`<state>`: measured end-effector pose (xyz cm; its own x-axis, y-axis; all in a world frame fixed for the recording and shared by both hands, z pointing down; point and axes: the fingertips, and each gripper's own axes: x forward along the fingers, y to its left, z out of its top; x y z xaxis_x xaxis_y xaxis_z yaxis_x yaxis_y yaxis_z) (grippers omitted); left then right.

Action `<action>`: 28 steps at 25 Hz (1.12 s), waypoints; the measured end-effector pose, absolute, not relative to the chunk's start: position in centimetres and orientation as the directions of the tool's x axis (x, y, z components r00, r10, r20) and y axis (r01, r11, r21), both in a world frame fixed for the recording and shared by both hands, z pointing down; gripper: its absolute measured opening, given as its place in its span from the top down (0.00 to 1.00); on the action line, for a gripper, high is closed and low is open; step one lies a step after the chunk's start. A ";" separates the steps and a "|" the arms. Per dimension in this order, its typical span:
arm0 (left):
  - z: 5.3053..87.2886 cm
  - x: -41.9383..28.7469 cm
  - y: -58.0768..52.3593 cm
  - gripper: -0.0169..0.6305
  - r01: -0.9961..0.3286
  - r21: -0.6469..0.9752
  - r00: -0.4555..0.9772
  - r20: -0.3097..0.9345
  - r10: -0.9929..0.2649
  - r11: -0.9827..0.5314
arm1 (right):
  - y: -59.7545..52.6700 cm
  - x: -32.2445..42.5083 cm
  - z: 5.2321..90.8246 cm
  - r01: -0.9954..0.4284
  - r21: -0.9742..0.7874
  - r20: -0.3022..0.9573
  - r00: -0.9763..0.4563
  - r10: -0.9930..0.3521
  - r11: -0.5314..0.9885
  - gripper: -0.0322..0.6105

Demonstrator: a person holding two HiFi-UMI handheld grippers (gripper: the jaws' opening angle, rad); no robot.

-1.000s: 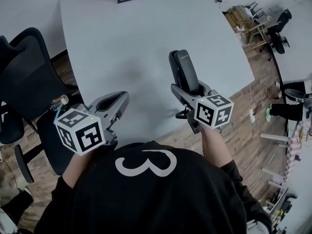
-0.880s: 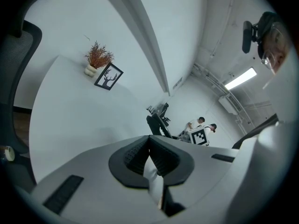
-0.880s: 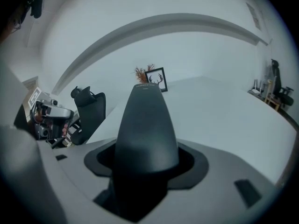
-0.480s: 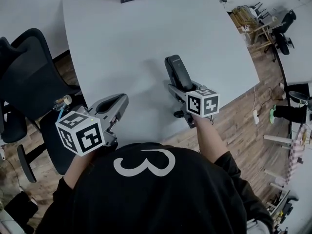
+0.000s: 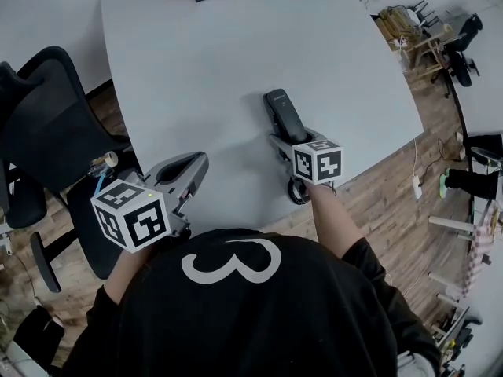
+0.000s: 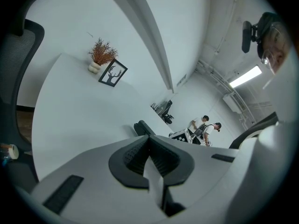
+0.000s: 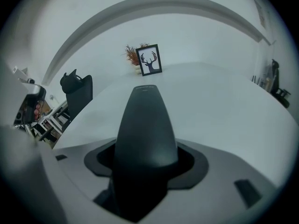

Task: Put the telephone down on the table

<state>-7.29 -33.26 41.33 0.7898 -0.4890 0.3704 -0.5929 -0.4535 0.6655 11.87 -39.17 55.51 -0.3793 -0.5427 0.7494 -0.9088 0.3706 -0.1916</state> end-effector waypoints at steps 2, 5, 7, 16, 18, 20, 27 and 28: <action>41.4 -7.3 -33.3 0.96 -0.593 0.668 0.789 0.370 -0.491 -0.449 | -39.2 11.7 55.6 -0.909 -0.173 0.754 -0.370 -0.542 0.379 0.50; 41.4 -7.3 -33.2 0.96 -0.592 0.675 0.788 0.371 -0.492 -0.440 | -39.0 11.3 55.9 -0.903 -0.109 0.780 -0.338 -0.527 0.416 0.50; 41.5 -7.3 -33.2 0.96 -0.593 0.678 0.786 0.371 -0.494 -0.435 | -39.0 11.2 56.1 -0.898 -0.076 0.795 -0.317 -0.517 0.434 0.50; 41.4 -7.6 -33.0 0.96 -0.589 0.698 0.779 0.357 -0.515 -0.407 | -39.2 11.6 56.6 -0.897 -0.052 0.826 -0.286 -0.486 0.439 0.50; 41.2 -7.8 -32.7 0.96 -0.586 0.700 0.780 0.351 -0.519 -0.408 | -39.1 11.6 56.6 -0.898 -0.047 0.827 -0.280 -0.487 0.437 0.50; 41.0 -7.9 -32.5 0.96 -0.585 0.701 0.780 0.346 -0.522 -0.409 | -39.1 11.6 56.7 -0.898 -0.043 0.828 -0.277 -0.488 0.438 0.50; 40.4 -9.3 -30.9 0.96 -0.594 0.700 0.766 0.340 -0.546 -0.396 | -38.5 10.7 56.6 -0.880 -0.081 0.828 -0.321 -0.460 0.468 0.41; 40.4 -9.4 -30.7 0.96 -0.595 0.701 0.763 0.338 -0.550 -0.394 | -38.5 10.6 56.6 -0.878 -0.092 0.826 -0.331 -0.457 0.469 0.39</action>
